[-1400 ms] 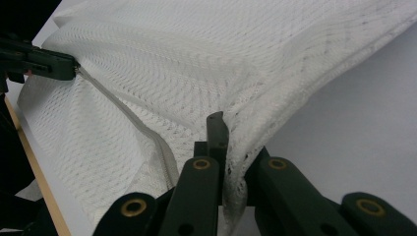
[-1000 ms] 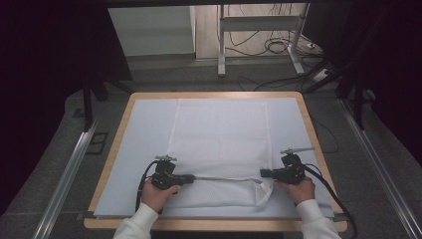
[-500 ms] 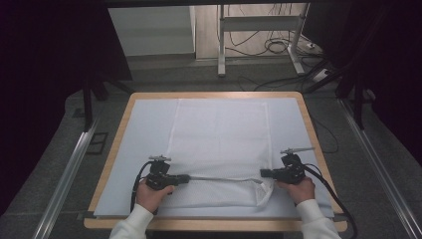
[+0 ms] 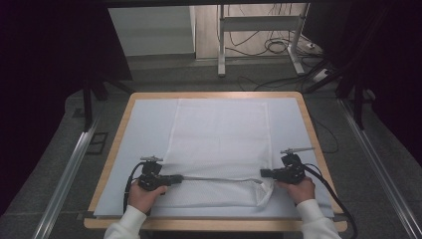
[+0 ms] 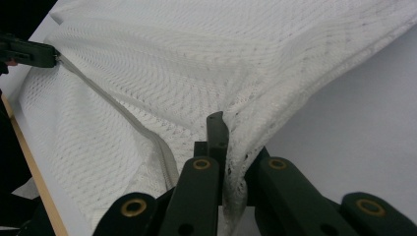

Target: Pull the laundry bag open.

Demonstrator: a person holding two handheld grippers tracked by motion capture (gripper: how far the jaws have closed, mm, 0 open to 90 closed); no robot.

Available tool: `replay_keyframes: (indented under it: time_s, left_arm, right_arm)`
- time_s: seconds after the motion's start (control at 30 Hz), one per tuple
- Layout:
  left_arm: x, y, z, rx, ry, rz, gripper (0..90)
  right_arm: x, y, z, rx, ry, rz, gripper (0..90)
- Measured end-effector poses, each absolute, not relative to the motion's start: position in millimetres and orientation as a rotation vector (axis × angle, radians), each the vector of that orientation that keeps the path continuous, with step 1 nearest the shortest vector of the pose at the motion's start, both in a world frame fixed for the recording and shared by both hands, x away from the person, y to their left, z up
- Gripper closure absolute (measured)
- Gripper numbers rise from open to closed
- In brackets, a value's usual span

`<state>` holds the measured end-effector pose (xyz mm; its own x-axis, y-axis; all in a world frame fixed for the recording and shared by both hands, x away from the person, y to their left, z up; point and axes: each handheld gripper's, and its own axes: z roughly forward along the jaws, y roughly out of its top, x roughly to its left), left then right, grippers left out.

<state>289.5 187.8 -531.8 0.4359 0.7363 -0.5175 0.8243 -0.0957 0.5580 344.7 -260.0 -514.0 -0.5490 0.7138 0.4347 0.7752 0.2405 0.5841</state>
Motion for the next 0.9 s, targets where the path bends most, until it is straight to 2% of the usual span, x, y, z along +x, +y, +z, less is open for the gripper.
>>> replay_keyframes:
  time_s: [0.33,0.77,0.9]
  left_arm:
    - [284.4,207.2,-531.8,1.827,1.357,-0.118,86.4]
    - [280.1,214.5,-531.9,1.825,1.358,-0.114,86.5]
    - [278.3,229.0,-532.2,1.796,1.383,-0.099,86.5]
  right_arm:
    - [345.1,-259.9,-514.6,-1.452,-2.413,-1.204,88.0]
    - [345.3,-259.4,-515.5,-1.451,-2.417,-1.198,88.1]
    - [345.4,-260.5,-515.3,-1.452,-2.412,-1.202,88.0]
